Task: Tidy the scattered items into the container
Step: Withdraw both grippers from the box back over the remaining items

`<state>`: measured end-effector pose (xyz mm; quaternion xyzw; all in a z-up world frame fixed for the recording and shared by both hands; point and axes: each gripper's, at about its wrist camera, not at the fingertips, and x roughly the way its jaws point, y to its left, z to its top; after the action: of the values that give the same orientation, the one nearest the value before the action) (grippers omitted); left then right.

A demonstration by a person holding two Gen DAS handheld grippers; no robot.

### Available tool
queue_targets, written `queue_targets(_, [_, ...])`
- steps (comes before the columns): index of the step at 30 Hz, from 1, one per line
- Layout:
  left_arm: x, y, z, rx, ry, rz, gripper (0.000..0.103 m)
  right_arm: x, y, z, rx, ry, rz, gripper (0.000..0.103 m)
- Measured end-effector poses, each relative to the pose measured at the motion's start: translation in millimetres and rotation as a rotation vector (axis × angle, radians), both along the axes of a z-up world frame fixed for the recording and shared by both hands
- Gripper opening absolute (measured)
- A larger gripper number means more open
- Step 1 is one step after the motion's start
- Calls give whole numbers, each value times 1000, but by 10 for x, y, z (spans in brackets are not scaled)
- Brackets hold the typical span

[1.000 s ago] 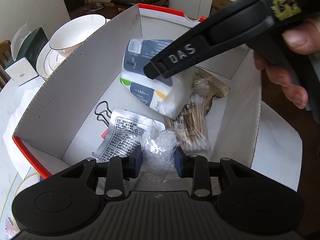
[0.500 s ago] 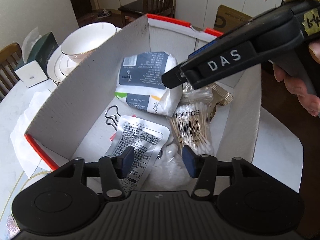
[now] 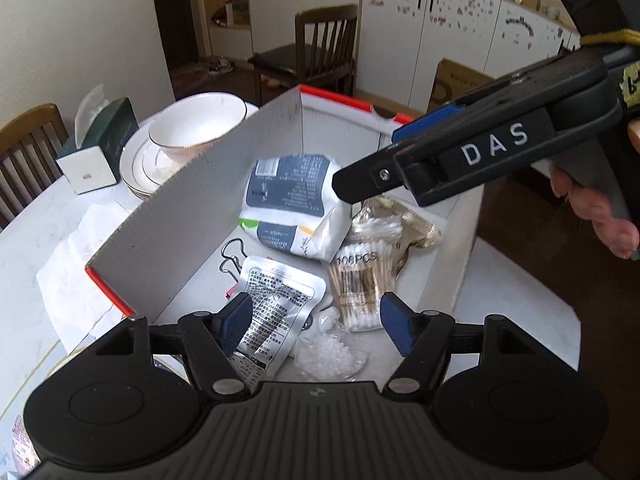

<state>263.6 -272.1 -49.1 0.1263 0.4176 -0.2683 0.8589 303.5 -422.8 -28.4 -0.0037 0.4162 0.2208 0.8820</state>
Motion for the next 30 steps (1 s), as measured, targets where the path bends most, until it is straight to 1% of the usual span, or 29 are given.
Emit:
queue_targets(3, [-82,40,82,-20,-25,12,71,-87,14,63,12,-18,6,80])
queue_targets(6, [-180,106,161,-40,-47,18,76,-177,48,112,22,-35,11,84])
queue_targets(10, [-287,217,235,-55,-68,23,77,-296,95,172,38,-53,5,91])
queue_targets(12, [-331,277,251,-63,-78,27,80,-357,114,197,44,-59,-3,93])
queue_targets(16, [-426,402,269,-73,-98,29,82,-488,157,224,43,-69,-22,95])
queue_targets(19, [-492,516,277,-84,-103,43,87,-589,206,236,42,-75,-37,96])
queue_targets(22, [-564,641,296,-100,-109,61,96,-691,274,258,39,-78,-45,97])
queue_targets(23, [-586,684,306,-104,-111,67,101,-727,303,269,37,-81,-45,97])
queue_targets(30, [-737,1026,330,-111,-124,88,102,-906,564,332,40,-92,-59,98])
